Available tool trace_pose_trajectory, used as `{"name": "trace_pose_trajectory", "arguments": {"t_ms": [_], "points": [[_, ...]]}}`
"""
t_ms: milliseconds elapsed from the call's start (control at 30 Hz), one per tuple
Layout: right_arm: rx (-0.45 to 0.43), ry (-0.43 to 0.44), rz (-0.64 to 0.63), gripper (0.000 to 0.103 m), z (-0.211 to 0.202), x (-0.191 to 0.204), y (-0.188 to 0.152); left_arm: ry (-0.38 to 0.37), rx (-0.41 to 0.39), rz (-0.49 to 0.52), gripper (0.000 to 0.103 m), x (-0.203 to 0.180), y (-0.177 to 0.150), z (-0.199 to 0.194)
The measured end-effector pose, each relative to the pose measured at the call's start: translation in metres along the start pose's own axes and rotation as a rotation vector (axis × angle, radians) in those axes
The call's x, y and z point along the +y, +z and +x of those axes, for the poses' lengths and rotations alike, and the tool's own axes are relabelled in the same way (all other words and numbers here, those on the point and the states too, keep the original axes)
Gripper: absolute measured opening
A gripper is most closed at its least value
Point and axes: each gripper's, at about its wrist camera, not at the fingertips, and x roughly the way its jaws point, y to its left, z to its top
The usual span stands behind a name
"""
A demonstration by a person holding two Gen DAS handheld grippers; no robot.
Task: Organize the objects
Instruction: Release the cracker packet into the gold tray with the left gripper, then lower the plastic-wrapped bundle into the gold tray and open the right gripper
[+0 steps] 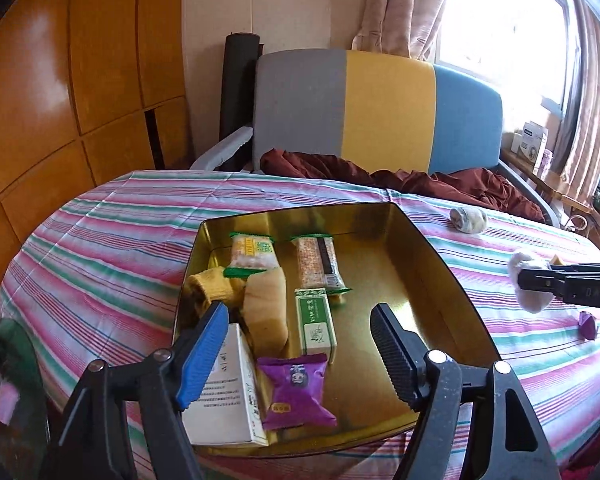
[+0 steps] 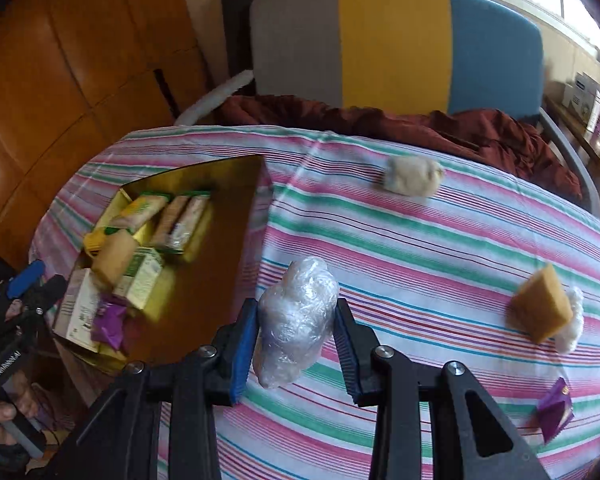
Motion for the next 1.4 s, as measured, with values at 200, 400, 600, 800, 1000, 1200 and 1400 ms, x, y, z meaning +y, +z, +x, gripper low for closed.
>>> {"name": "trace_pose_trajectory", "arguments": {"t_ms": [200, 400, 600, 800, 1000, 1200, 1400], "points": [[0.03, 0.086, -0.084, 0.037, 0.02, 0.061, 0.003, 0.013, 0.012, -0.028, 0.074, 0.015, -0.008, -0.002], [0.077, 0.119, -0.093, 0.037, 0.046, 0.09, -0.005, 0.02, 0.017, -0.059, 0.076, 0.027, -0.016, -0.003], [0.128, 0.108, -0.088, 0.038, 0.073, 0.101, -0.011, 0.031, 0.026, -0.084, 0.076, 0.04, -0.019, -0.003], [0.174, 0.133, -0.082, 0.043, 0.093, 0.108, -0.017, 0.054, 0.033, -0.131, 0.079, 0.057, -0.022, -0.003], [0.181, 0.187, -0.063, 0.049, 0.098, 0.111, -0.022, 0.061, 0.053, -0.179, 0.079, 0.073, -0.028, -0.001], [0.131, 0.217, -0.015, 0.055, 0.078, 0.099, -0.021, 0.041, 0.063, -0.188, 0.08, 0.073, -0.031, -0.001], [0.045, 0.176, 0.026, 0.073, 0.044, 0.074, -0.019, 0.022, 0.054, -0.155, 0.082, 0.061, -0.029, -0.003]]}}
